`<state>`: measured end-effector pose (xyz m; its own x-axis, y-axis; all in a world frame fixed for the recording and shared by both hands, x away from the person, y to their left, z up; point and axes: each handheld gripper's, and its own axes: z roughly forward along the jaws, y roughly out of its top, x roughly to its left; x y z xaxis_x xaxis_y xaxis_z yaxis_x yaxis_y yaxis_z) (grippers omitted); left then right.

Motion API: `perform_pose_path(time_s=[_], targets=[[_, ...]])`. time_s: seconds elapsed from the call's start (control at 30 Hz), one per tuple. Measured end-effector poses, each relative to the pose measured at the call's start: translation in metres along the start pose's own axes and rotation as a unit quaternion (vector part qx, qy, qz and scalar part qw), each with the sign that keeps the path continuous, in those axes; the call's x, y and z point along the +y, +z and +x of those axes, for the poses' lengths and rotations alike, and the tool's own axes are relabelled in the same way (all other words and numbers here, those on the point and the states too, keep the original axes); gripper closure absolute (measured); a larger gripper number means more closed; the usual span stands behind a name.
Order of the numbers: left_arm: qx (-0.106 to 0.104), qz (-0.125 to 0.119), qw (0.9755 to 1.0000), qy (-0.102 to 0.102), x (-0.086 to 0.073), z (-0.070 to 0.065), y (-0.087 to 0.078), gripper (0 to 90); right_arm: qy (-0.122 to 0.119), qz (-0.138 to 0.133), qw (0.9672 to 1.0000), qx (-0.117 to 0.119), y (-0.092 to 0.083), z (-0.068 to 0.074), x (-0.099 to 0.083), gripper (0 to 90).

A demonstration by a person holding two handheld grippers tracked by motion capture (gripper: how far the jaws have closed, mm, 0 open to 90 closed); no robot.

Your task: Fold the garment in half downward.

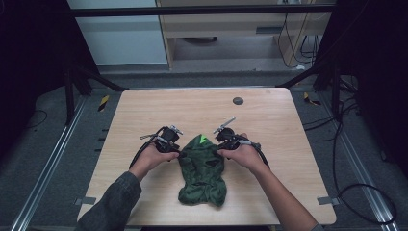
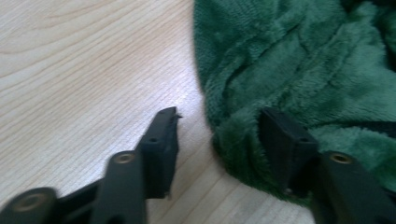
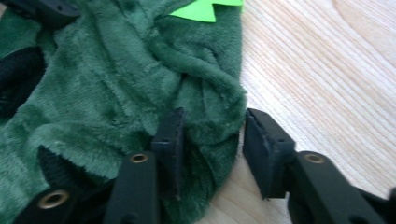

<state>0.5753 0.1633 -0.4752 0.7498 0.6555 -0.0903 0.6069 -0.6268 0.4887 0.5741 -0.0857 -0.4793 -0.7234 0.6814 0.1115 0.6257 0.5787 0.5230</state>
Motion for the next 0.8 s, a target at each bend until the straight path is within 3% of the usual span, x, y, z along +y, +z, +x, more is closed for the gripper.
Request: perform_pose_path(time_s=[0.1, 0.13, 0.2, 0.4, 0.8], targets=[[-0.011, 0.0, 0.9999, 0.004, -0.0001, -0.0011, -0.0003, 54.4, -0.004, -0.001, 1.0, 0.003, 0.0002, 0.0009, -0.0001, 65.4], [-0.017, -0.002, 0.9998, 0.004, -0.0006, -0.0031, -0.0001, 62.0, -0.007, -0.001, 0.9999, 0.007, 0.0004, 0.0013, -0.0001, 70.9], [-0.02, -0.001, 0.9997, 0.015, -0.0014, -0.0049, -0.0001, 68.2, -0.013, 0.0, 0.9998, 0.012, 0.0006, 0.0019, -0.0002, 76.3], [-0.025, -0.002, 0.9995, 0.017, -0.0026, -0.0073, -0.0007, 77.6, -0.023, 0.0, 0.9997, 0.013, 0.0002, 0.0038, 0.0003, 84.1], [-0.018, -0.009, 0.9996, 0.019, 0.0008, -0.0089, -0.005, 81.1, -0.026, -0.011, 0.9996, 0.009, -0.0077, 0.0009, 0.0003, 85.0]])
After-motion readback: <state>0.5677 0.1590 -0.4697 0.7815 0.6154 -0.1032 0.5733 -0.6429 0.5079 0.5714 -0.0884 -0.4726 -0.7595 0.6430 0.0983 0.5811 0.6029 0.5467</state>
